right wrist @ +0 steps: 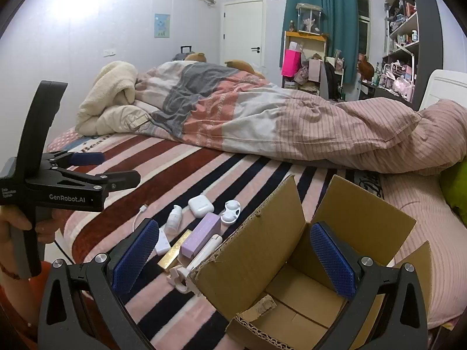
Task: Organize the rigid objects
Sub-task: 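Move the right tool toward the row of items on the bed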
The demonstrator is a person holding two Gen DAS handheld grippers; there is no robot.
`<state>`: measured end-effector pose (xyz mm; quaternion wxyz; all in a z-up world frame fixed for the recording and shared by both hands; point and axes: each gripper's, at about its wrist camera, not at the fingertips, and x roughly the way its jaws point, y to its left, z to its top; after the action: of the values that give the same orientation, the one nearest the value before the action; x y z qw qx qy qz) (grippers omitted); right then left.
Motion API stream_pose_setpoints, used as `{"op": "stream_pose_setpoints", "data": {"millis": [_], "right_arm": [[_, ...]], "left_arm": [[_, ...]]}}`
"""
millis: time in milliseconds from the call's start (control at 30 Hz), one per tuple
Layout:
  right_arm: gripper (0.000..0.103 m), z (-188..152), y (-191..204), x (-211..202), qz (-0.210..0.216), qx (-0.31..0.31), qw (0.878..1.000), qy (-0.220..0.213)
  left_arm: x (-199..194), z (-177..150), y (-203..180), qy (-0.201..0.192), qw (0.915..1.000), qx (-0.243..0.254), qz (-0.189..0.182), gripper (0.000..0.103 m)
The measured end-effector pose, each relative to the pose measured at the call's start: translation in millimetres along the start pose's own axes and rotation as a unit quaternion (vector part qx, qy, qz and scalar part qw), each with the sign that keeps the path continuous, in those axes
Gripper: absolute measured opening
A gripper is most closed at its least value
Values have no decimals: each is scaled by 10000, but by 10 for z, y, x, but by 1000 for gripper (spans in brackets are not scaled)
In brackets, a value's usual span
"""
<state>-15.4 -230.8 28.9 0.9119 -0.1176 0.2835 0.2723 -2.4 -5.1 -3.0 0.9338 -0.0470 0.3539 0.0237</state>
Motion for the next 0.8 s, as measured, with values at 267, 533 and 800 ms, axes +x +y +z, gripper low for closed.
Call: {"op": "stream_pose_setpoints", "data": {"millis": [267,533,800], "right_arm": [[103,-13,2,18,-16,-1,10000,43],[103,-17,2,20,-36,-4,10000,35],[103,-18,2,18,-17,-20,10000,24]], "left_arm": [[12,-6,-15,13,10000,-3,-30,103],[13,-14,-19,21,10000,-11,-19,103],[13,-11,-5,17,10000,-14,2,103]]}}
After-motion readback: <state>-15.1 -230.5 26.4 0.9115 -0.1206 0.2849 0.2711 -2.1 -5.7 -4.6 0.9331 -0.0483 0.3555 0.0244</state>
